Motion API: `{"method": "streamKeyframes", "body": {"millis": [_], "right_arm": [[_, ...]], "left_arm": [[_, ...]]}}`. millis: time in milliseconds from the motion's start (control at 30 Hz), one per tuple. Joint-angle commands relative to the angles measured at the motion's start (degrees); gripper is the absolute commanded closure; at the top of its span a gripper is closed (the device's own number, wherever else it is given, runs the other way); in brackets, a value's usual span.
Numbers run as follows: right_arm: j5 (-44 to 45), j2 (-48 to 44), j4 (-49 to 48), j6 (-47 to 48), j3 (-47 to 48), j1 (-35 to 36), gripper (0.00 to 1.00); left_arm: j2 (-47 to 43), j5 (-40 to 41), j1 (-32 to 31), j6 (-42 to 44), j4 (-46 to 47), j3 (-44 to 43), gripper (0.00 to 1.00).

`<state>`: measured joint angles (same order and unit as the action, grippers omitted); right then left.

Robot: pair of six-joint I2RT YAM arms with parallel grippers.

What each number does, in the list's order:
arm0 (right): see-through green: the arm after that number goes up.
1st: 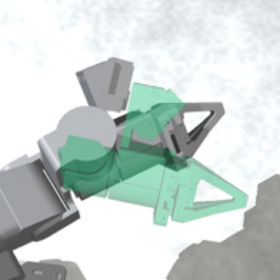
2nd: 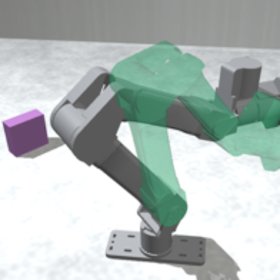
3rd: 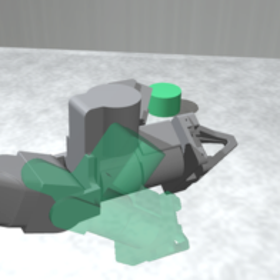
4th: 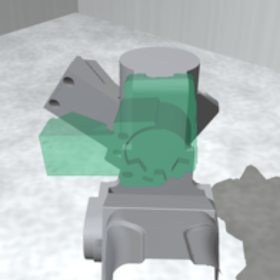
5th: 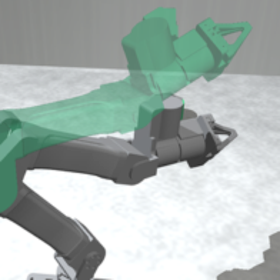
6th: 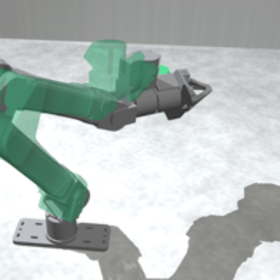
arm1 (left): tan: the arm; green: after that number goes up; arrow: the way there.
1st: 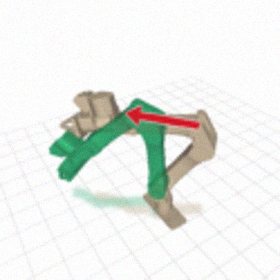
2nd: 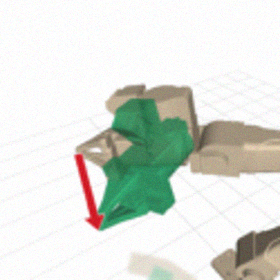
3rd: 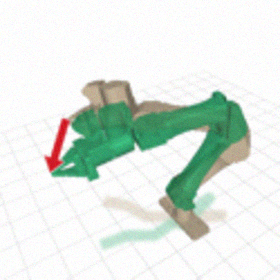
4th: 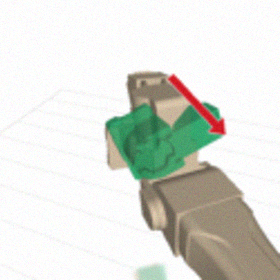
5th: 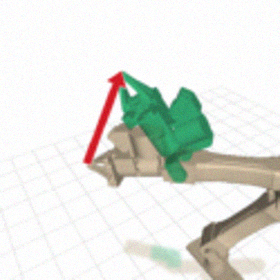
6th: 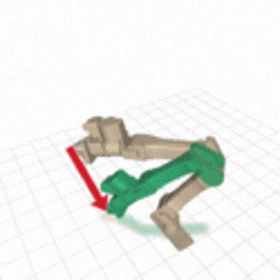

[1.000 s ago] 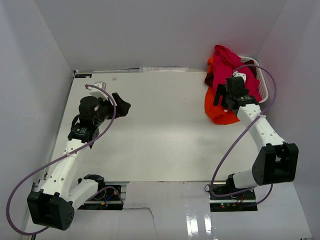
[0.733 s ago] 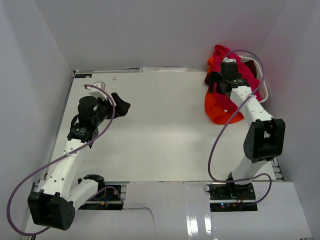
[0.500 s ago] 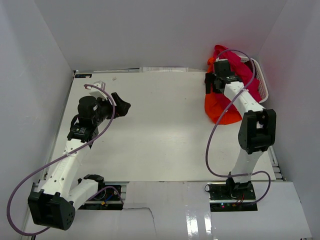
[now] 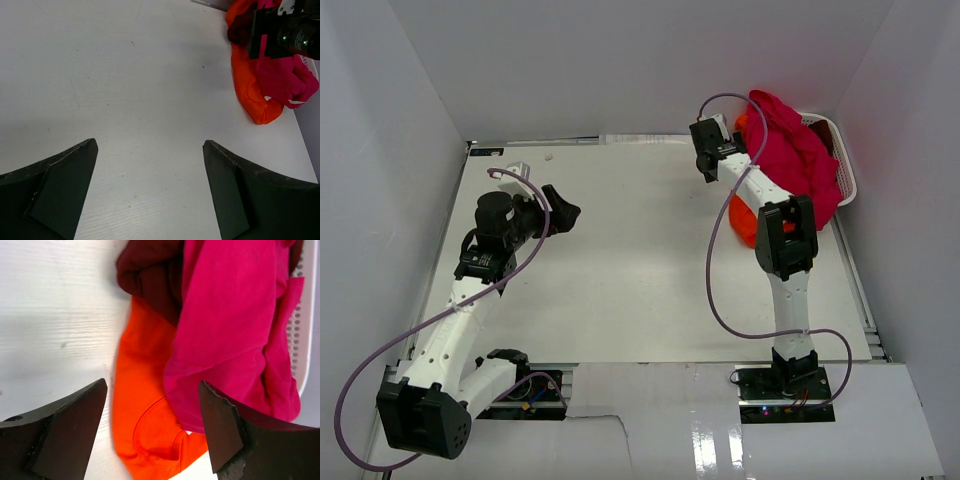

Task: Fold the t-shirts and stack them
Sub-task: Grab crumpled tshirt from bin with the right arm

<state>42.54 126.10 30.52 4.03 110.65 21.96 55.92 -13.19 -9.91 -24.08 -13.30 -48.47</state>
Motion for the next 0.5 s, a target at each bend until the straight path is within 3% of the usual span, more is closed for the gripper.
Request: {"method": "streamKeyframes", "body": {"millis": [0, 200, 467], "right_arm": [[9.0, 1.2, 3.2, -0.5, 3.1, -1.2, 0.21], [14.4, 3.1, 3.1, -0.1, 2.6, -1.3, 0.21], [13.7, 6.2, 3.1, 0.0, 5.5, -1.9, 0.21]], "left_arm": [[0.1, -1.4, 0.3, -0.4, 0.9, -0.8, 0.02], [0.2, -1.8, 0.5, -0.5, 0.9, -0.8, 0.02], [0.2, -1.8, 0.6, -0.5, 0.7, -0.8, 0.02]]}}
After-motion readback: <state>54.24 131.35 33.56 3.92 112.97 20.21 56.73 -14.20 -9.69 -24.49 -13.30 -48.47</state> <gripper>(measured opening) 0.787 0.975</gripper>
